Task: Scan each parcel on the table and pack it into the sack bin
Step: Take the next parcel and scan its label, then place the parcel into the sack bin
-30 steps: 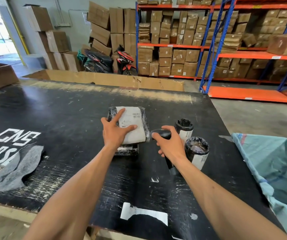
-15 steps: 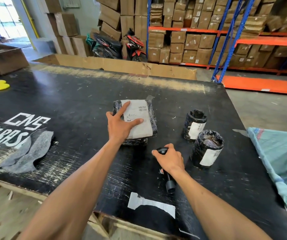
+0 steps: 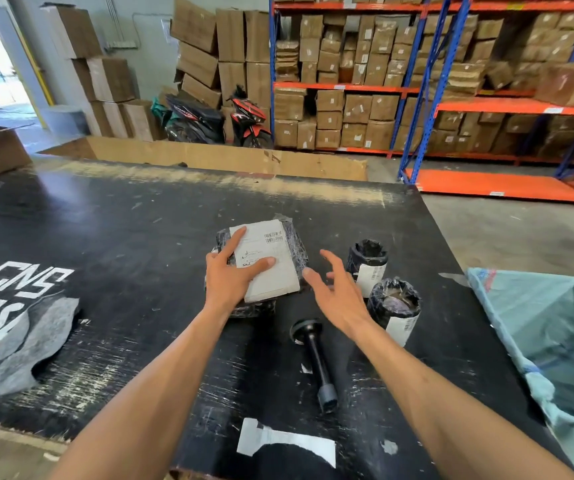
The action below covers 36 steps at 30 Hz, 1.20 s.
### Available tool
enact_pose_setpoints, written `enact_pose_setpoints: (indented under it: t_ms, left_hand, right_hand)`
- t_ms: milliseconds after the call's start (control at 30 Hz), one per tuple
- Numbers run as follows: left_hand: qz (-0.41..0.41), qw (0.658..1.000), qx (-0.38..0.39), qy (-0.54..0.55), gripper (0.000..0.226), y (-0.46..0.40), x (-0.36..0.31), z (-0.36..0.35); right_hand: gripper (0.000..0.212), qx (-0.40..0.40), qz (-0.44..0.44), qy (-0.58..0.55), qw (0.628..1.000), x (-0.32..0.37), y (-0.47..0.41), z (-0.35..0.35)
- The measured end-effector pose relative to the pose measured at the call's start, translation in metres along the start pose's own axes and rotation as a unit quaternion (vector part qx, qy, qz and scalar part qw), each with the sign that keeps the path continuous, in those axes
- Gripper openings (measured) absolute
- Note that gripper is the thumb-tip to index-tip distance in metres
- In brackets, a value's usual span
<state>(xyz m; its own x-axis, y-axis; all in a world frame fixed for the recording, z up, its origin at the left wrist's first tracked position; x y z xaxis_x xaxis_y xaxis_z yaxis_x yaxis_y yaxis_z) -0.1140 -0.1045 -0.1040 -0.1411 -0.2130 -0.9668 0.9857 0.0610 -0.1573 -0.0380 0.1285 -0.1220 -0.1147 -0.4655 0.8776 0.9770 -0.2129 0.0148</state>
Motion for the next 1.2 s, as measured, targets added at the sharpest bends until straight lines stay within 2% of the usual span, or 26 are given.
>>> enact_pose_setpoints:
  t_ms: [67, 133, 233, 367, 467, 667, 800, 933, 1000, 1100, 1200]
  left_hand:
    - [-0.013, 0.999, 0.018, 0.044, 0.064, 0.001, -0.014, -0.012]
    - [-0.019, 0.998, 0.036, 0.044, 0.044, 0.004, -0.03, -0.028]
    - [-0.033, 0.996, 0.079, 0.037, 0.038, 0.008, -0.047, -0.057]
    - [-0.066, 0.987, 0.147, 0.014, 0.043, 0.016, -0.076, -0.105]
    - [-0.077, 0.977, 0.198, 0.0, 0.056, 0.024, -0.099, -0.155]
    - [-0.058, 0.97, 0.238, 0.009, 0.079, 0.035, -0.136, -0.273]
    - [-0.049, 0.967, 0.249, -0.002, 0.077, 0.049, -0.145, -0.361]
    - [-0.076, 0.955, 0.286, -0.038, 0.067, 0.08, -0.147, -0.447]
    - [-0.076, 0.947, 0.302, -0.076, 0.066, 0.095, -0.135, -0.484]
    - [-0.083, 0.932, 0.316, -0.158, 0.089, 0.112, -0.097, -0.532]
    - [-0.107, 0.901, 0.336, -0.255, 0.073, 0.131, -0.057, -0.567]
  right_hand:
    - [0.071, 0.008, 0.038, -0.04, 0.998, 0.022, -0.006, 0.01]
    - [0.078, 0.026, 0.081, -0.044, 0.995, 0.039, -0.009, 0.017]
    - [0.086, 0.021, 0.117, -0.052, 0.992, 0.049, -0.007, 0.038]
    - [0.088, -0.019, 0.116, -0.078, 0.99, 0.031, -0.006, 0.083]
    - [0.086, -0.055, 0.107, -0.117, 0.986, 0.005, -0.005, 0.128]
    - [0.079, -0.139, 0.11, -0.154, 0.972, -0.045, 0.003, 0.247]
    - [0.074, -0.187, 0.073, -0.157, 0.967, -0.103, 0.018, 0.331]
    - [0.076, -0.211, 0.022, -0.152, 0.965, -0.169, 0.037, 0.402]
    - [0.078, -0.217, -0.009, -0.152, 0.964, -0.204, 0.044, 0.429]
    - [0.08, -0.211, -0.06, -0.145, 0.965, -0.256, 0.052, 0.454]
    - [0.08, -0.174, -0.11, -0.11, 0.972, -0.31, 0.053, 0.46]
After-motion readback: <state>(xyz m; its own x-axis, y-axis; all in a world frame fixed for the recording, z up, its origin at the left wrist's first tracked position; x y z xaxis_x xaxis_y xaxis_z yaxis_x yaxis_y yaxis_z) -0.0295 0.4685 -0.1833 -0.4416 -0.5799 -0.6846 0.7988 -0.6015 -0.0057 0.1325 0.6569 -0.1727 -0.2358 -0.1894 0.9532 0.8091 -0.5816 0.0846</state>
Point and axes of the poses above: each hand's wrist, its own y-axis away from the middle knuckle, its own z-axis out of the back of the hand, x = y × z, the point moved 10 cm from there along -y, towards the middle knuckle, and after that the axes turned 1 degree about -y, right-handed, at the moved point
